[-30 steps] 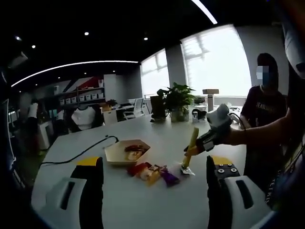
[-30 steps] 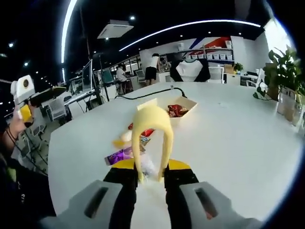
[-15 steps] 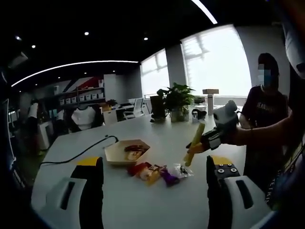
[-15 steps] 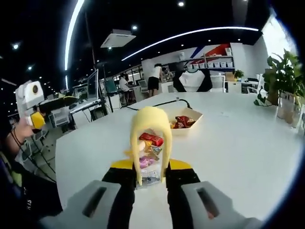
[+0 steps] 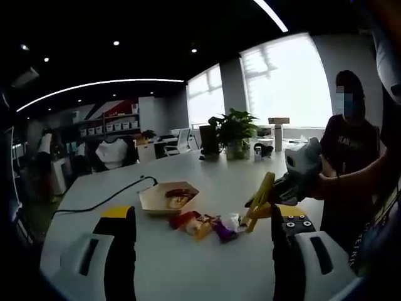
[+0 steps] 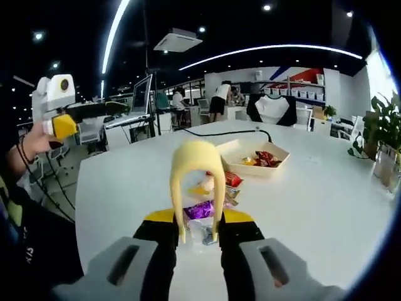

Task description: Place the target food into the container with the food tongs after gripping and lifting it, then release it inside without dropping or visibly crushing the food.

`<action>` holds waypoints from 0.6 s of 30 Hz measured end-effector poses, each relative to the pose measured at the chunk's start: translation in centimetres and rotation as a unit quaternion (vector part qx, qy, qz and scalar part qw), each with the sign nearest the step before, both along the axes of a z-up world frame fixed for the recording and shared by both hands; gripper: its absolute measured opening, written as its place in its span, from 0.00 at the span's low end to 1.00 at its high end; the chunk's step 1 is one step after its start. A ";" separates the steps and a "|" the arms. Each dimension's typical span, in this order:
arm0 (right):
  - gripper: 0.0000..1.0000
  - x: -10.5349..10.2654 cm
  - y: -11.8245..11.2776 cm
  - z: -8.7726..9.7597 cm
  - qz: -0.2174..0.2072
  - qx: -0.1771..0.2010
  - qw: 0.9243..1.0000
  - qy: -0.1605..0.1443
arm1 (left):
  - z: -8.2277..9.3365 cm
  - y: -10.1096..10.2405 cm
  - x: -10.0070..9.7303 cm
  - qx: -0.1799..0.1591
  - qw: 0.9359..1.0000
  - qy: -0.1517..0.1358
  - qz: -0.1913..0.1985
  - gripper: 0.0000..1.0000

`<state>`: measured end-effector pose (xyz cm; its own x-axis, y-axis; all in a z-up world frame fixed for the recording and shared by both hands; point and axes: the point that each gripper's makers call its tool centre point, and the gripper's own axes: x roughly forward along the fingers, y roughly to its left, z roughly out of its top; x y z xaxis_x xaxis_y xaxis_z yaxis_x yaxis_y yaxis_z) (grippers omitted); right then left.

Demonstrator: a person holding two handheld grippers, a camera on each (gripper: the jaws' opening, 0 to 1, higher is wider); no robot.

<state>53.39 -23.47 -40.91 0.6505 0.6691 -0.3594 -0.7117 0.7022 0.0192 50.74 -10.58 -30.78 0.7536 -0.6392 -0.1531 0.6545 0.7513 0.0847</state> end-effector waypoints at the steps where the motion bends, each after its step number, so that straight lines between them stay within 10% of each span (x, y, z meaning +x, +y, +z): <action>1: 0.22 0.0 0.0 0.0 -0.001 -0.003 1.000 -0.003 | 0.0 0.0 0.0 0.000 1.000 0.000 0.001 0.95; 9: 0.22 0.1 0.5 -1.0 0.023 -0.134 0.988 -0.077 | 0.0 0.1 0.1 -0.004 1.000 0.000 0.003 0.95; 18: 0.13 1.5 -1.3 -0.4 -0.060 -0.084 0.994 -0.038 | 0.3 0.2 0.1 -0.002 1.000 -0.003 0.005 0.95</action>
<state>54.90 -24.81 -41.27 0.7520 0.5191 -0.4062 -0.6170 0.7711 -0.1570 50.86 -10.34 -30.46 0.7606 -0.6326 -0.1459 0.6468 0.7578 0.0862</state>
